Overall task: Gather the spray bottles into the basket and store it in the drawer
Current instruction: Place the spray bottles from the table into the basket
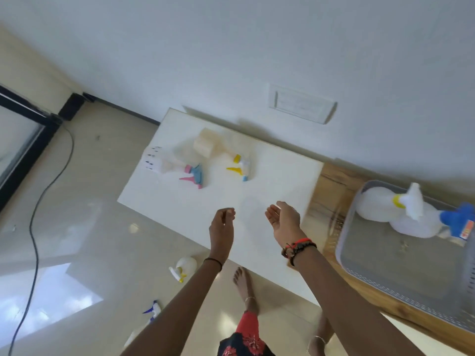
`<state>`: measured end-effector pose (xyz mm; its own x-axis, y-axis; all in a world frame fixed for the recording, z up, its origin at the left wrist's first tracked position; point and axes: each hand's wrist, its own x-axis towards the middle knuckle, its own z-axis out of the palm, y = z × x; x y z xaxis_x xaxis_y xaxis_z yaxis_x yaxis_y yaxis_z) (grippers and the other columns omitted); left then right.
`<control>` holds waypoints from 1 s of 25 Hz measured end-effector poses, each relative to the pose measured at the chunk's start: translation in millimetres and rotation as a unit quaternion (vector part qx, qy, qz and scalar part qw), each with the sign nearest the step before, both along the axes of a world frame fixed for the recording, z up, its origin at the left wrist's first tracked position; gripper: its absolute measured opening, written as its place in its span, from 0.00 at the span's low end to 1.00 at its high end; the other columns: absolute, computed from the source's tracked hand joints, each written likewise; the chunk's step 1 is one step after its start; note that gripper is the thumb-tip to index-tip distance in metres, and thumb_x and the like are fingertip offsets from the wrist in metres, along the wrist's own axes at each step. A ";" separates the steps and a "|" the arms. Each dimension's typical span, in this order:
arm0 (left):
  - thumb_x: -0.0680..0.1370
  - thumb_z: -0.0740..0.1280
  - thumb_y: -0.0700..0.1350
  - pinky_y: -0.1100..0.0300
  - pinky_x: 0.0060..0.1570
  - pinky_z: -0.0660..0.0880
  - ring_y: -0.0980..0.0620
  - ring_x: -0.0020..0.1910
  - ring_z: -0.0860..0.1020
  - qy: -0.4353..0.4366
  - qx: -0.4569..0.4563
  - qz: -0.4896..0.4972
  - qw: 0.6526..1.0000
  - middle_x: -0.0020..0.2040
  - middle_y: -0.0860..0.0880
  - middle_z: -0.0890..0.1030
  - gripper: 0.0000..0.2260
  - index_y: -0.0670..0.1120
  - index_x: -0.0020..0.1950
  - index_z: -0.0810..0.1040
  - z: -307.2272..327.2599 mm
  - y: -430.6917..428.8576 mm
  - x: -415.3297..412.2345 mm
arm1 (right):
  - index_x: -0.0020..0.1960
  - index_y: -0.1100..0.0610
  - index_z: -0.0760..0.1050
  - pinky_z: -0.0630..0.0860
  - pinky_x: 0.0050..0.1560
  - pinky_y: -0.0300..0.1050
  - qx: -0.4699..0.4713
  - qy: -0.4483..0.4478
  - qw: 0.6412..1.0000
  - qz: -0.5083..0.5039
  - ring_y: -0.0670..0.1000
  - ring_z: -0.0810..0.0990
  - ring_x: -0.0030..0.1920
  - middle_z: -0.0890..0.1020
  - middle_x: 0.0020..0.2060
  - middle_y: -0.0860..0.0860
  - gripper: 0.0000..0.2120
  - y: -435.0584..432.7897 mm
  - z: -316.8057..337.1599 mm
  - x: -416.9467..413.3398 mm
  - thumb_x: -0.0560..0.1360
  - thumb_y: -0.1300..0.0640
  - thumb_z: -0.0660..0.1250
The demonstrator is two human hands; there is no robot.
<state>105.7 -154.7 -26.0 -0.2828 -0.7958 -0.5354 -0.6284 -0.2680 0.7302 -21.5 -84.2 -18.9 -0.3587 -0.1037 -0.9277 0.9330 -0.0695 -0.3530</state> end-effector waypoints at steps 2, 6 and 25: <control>0.81 0.59 0.38 0.55 0.59 0.72 0.44 0.56 0.78 -0.023 -0.083 -0.034 0.996 0.55 0.42 0.80 0.10 0.39 0.56 0.78 -3.0 -55.0 17.7 | 0.54 0.63 0.70 0.77 0.46 0.44 -0.027 -0.017 0.999 0.032 0.52 0.75 0.37 0.74 0.37 0.56 0.05 -46.2 -4.2 13.0 0.79 0.65 0.59; 0.78 0.61 0.35 0.50 0.60 0.72 0.40 0.57 0.76 -0.089 -0.285 -0.158 0.941 0.57 0.39 0.77 0.10 0.38 0.57 0.76 -6.7 -169.8 48.4 | 0.49 0.64 0.70 0.76 0.59 0.47 -0.073 -0.053 0.992 0.086 0.52 0.74 0.36 0.74 0.36 0.58 0.03 -138.5 -13.3 44.1 0.79 0.66 0.58; 0.68 0.73 0.43 0.52 0.65 0.65 0.40 0.65 0.68 -0.362 -0.365 -0.479 0.712 0.68 0.38 0.66 0.37 0.39 0.73 0.59 -53.8 -307.1 54.8 | 0.70 0.67 0.63 0.73 0.67 0.49 -0.097 -0.107 0.972 0.188 0.57 0.77 0.60 0.76 0.48 0.61 0.18 -269.7 -59.7 113.5 0.81 0.66 0.54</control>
